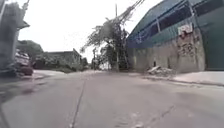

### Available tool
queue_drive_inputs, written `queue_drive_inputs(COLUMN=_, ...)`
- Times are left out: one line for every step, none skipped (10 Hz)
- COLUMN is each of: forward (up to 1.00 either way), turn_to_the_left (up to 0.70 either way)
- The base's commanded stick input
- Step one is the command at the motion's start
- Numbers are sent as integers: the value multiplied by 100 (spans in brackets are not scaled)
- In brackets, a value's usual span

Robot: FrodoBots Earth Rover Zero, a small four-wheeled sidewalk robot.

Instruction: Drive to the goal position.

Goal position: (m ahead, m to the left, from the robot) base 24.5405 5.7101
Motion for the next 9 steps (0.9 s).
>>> queue_drive_inputs(forward=85, turn_to_the_left=0)
queue_drive_inputs(forward=85, turn_to_the_left=0)
queue_drive_inputs(forward=85, turn_to_the_left=0)
queue_drive_inputs(forward=85, turn_to_the_left=0)
queue_drive_inputs(forward=85, turn_to_the_left=0)
queue_drive_inputs(forward=85, turn_to_the_left=0)
queue_drive_inputs(forward=85, turn_to_the_left=0)
queue_drive_inputs(forward=85, turn_to_the_left=0)
queue_drive_inputs(forward=85, turn_to_the_left=0)
